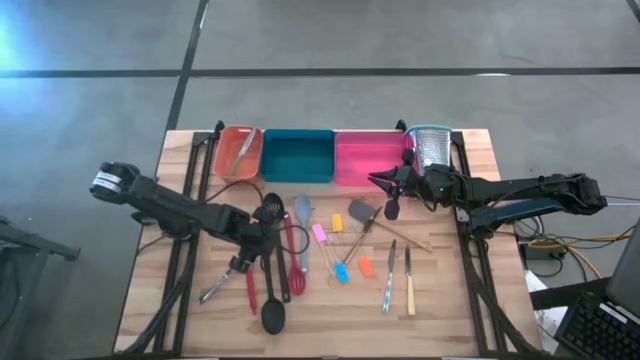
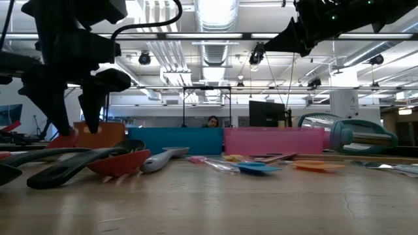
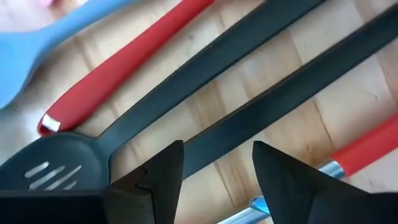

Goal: Pick & Place Kitchen Items
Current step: Put the black serving spoon into the blue bin

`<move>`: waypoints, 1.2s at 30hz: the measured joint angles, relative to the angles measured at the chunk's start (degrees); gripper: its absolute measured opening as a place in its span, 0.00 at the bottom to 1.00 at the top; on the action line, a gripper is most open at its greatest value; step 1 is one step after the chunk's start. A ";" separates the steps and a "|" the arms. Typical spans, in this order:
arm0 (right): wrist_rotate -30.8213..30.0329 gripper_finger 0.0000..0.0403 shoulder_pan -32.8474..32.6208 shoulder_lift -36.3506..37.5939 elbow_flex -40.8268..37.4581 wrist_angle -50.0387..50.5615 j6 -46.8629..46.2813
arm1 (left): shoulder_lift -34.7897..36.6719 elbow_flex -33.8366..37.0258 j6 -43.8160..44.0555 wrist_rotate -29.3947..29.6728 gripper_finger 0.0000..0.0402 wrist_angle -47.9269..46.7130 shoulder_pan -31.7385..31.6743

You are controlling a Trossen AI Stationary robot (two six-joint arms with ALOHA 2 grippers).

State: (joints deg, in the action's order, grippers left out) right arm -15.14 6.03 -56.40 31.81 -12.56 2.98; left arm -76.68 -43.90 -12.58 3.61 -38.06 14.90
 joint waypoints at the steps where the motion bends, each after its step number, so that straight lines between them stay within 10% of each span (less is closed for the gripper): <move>1: -0.01 0.10 0.02 0.00 0.00 -0.02 0.00 | -0.37 0.00 -0.85 -0.02 0.49 -0.05 0.11; 36: -0.01 0.10 -0.01 0.00 0.00 0.14 0.20 | -10.93 -1.20 -10.04 0.45 0.37 3.61 0.37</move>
State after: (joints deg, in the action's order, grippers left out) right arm -15.15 6.02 -56.40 31.81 -12.43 3.18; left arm -87.61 -45.10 -22.62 4.06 -34.46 15.27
